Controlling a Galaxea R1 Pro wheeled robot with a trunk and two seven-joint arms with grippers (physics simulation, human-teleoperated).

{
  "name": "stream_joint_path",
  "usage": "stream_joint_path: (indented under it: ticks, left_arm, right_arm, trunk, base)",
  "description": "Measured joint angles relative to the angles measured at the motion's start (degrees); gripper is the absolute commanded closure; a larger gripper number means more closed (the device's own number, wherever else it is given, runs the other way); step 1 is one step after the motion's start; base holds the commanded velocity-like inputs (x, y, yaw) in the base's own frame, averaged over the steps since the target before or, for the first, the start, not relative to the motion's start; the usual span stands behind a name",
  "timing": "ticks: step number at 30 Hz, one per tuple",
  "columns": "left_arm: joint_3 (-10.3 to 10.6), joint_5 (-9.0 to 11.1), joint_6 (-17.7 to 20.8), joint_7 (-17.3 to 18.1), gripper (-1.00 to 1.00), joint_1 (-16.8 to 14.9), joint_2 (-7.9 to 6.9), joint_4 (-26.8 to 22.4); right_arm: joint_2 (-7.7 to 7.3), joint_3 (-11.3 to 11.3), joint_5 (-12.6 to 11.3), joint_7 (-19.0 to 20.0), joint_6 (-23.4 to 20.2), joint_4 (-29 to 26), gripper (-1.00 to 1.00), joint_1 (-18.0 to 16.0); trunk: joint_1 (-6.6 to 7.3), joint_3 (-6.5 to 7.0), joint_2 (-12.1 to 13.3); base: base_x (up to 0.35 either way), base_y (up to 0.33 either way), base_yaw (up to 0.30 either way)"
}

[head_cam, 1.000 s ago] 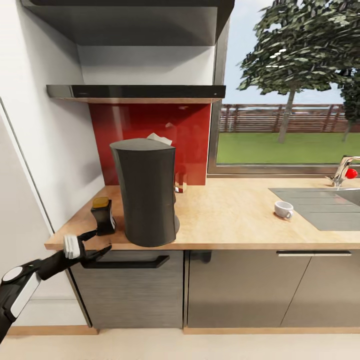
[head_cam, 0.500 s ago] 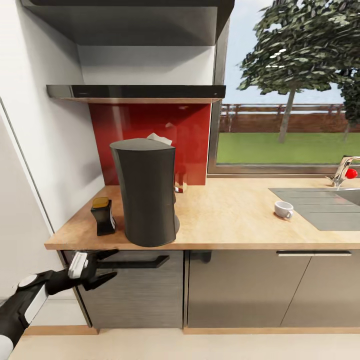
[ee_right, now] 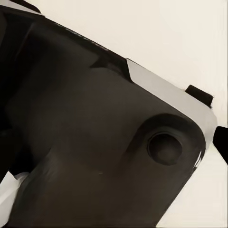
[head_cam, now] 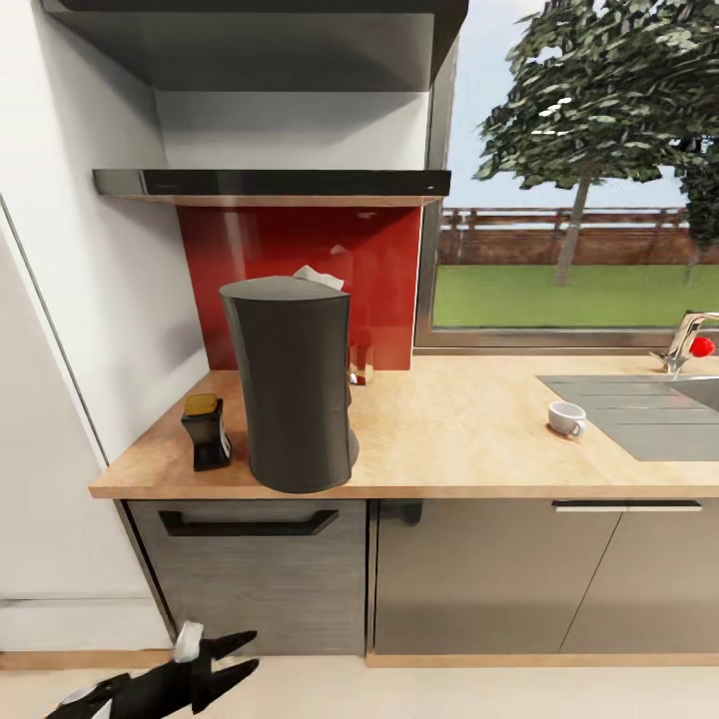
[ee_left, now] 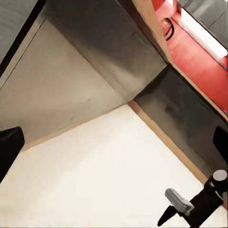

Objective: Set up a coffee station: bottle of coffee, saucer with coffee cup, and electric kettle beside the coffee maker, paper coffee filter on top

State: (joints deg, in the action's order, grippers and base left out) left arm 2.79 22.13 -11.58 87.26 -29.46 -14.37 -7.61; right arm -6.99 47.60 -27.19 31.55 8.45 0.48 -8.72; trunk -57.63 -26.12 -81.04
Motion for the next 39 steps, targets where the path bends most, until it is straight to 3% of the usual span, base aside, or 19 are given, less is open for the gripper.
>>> stream_joint_path:
  ticks: [3, 5, 7, 8, 9, 12, 16, 20, 21, 22, 24, 25, 28, 32, 39]
  left_arm:
    - [-0.27, -0.6, -1.04, -1.23, -1.0, 0.63, 0.34, 3.15]
    - [-0.14, -0.81, -1.48, -4.2, -1.0, 2.05, 0.55, 4.12]
    - [-0.09, -0.99, -1.92, -12.38, -1.0, 4.53, 1.77, 4.92]
    - [0.14, -1.17, -2.11, -18.76, -1.0, 5.63, 3.5, 5.2]
    - [0.47, -1.55, -2.25, -27.84, -1.0, 6.59, 6.74, 5.42]
    - [3.62, -2.56, -2.59, -37.12, -1.0, 7.34, 10.15, 5.64]
    - [4.79, -2.77, -2.74, -40.74, -1.0, 7.59, 10.79, 5.78]
    - [5.42, -2.87, -2.75, -47.57, -1.0, 8.36, 11.06, 5.87]
    - [5.49, -2.89, -2.77, -49.09, -1.0, 8.51, 11.09, 5.89]
    - [5.68, -2.96, -2.76, -52.25, -1.0, 9.24, 11.12, 5.92]
    - [5.67, -2.96, -2.77, -53.57, -1.0, 9.91, 11.11, 5.9]
    - [5.75, -2.99, -2.77, -54.36, -1.0, 10.61, 11.08, 5.9]
    - [5.83, -3.03, -2.78, -55.42, -1.0, 13.04, 10.6, 5.89]
    - [5.76, -2.93, -2.82, -55.69, -1.0, 13.85, 10.37, 5.88]
    - [5.77, -2.9, -2.79, -56.02, -1.0, 14.17, 10.3, 5.88]
  right_arm:
    - [-0.22, 0.01, -0.02, 0.03, -0.05, -0.01, -1.0, -0.56]
    - [-0.33, 0.0, -0.03, 0.06, -0.07, -0.02, -1.0, -1.13]
    - [-0.44, -0.02, -0.06, 0.1, -0.1, -0.01, -1.0, -1.97]
    - [-0.48, -0.04, -0.07, 0.12, -0.12, -0.01, -1.0, -2.36]
    - [-0.52, -0.06, -0.07, 0.06, -0.1, -0.01, -1.0, -2.75]
    - [-0.62, -0.03, -0.05, -0.12, -0.06, -0.01, -1.0, -3.13]
    - [-0.79, -0.02, -0.08, -0.26, 0.38, -0.01, -1.0, -3.26]
    - [-0.98, -0.13, -1.21, -0.31, 1.86, 0.02, -1.0, -3.3]
    - [-1.05, -0.27, -1.9, -0.35, 2.07, 0.03, -1.0, -3.32]
    - [-1.83, -0.98, -5.17, -0.4, 2.47, 0.05, -1.0, -3.33]
    - [-2.76, -1.41, -8.18, -0.41, 2.65, 0.04, -1.0, -3.35]
    - [-3.47, -1.77, -11.24, -0.43, 2.8, 0.03, -1.0, -3.33]
    - [-4.55, -2.18, -17.47, -0.4, 3.24, 0.01, -1.0, -3.3]
    - [-4.77, -2.2, -19.07, -0.44, 5.51, 0.04, -1.0, -3.29]
    - [-4.83, -2.23, -19.74, -0.5, 8.37, 0.1, -1.0, -3.28]
  trunk:
    - [0.0, 0.01, 0.0]
    - [0.0, 0.0, 0.0]
    - [0.0, 0.0, 0.0]
    - [0.0, 0.0, 0.0]
    - [0.0, 0.0, 0.0]
    - [0.0, 0.01, 0.0]
    - [0.0, 0.01, 0.0]
    - [0.0, 0.01, 0.0]
    - [0.0, 0.01, 0.0]
    - [0.0, 0.0, 0.0]
    - [0.0, 0.01, 0.0]
    - [0.0, 0.0, 0.0]
    - [0.0, 0.0, 0.0]
    - [0.0, 0.01, 0.0]
    - [0.0, 0.01, 0.0]
  base:
    - [0.0, 0.0, 0.0]
    - [0.0, 0.0, 0.0]
    - [0.0, 0.0, 0.0]
    - [0.0, 0.0, 0.0]
    - [0.0, 0.0, 0.0]
    - [0.0, 0.0, 0.0]
    - [0.0, 0.0, 0.0]
    - [0.0, 0.0, 0.0]
    - [0.0, 0.0, 0.0]
    - [0.0, 0.0, 0.0]
    - [0.0, 0.0, 0.0]
    - [0.0, 0.0, 0.0]
    - [0.0, 0.0, 0.0]
    - [0.0, 0.0, 0.0]
    - [0.0, 0.0, 0.0]
